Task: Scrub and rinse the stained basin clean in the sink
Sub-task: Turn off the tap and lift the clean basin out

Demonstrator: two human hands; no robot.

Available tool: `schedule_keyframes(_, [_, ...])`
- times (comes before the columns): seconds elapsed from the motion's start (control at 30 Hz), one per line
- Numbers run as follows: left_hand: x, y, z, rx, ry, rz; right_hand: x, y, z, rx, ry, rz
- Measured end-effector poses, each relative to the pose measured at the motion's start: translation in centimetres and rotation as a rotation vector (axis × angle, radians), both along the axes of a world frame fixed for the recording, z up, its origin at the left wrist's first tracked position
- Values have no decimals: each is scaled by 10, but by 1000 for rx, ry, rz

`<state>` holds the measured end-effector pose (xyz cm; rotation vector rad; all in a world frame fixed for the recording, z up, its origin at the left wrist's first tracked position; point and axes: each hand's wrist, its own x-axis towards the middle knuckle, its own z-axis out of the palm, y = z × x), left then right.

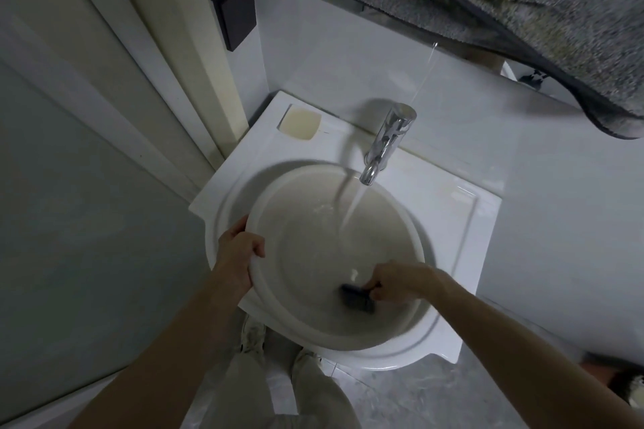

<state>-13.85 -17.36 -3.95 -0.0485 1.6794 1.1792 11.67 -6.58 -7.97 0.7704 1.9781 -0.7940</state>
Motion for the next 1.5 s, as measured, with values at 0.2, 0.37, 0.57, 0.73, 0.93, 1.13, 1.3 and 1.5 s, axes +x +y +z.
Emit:
schedule_keyframes(0.2, [-3, 15, 21, 67, 105, -91, -20, 7, -23, 338, -6, -294])
schedule_keyframes(0.37, [-6, 20, 37, 113, 212, -134, -56, -19, -28, 402, 171, -477])
schedule_keyframes(0.57, [5, 13, 46, 272, 420, -195, -54, -49, -39, 183, 273, -708])
schedule_keyframes(0.73, [20, 6, 66, 425, 608, -216, -34, -48, -33, 68, 272, -810])
schedule_keyframes(0.93, [20, -4, 76, 491, 899, -289, -13, -40, -25, -138, 399, -1240])
schedule_keyframes(1.13, [24, -15, 104, 543, 1197, -379, -6, -41, -25, -204, 448, -1438])
schedule_keyframes(1.3, [26, -24, 107, 569, 1383, -473, -24, -25, -27, -244, 496, -1558])
schedule_keyframes(1.5, [28, -24, 112, 641, 1545, -425, -50, 9, -26, -297, 484, -1800])
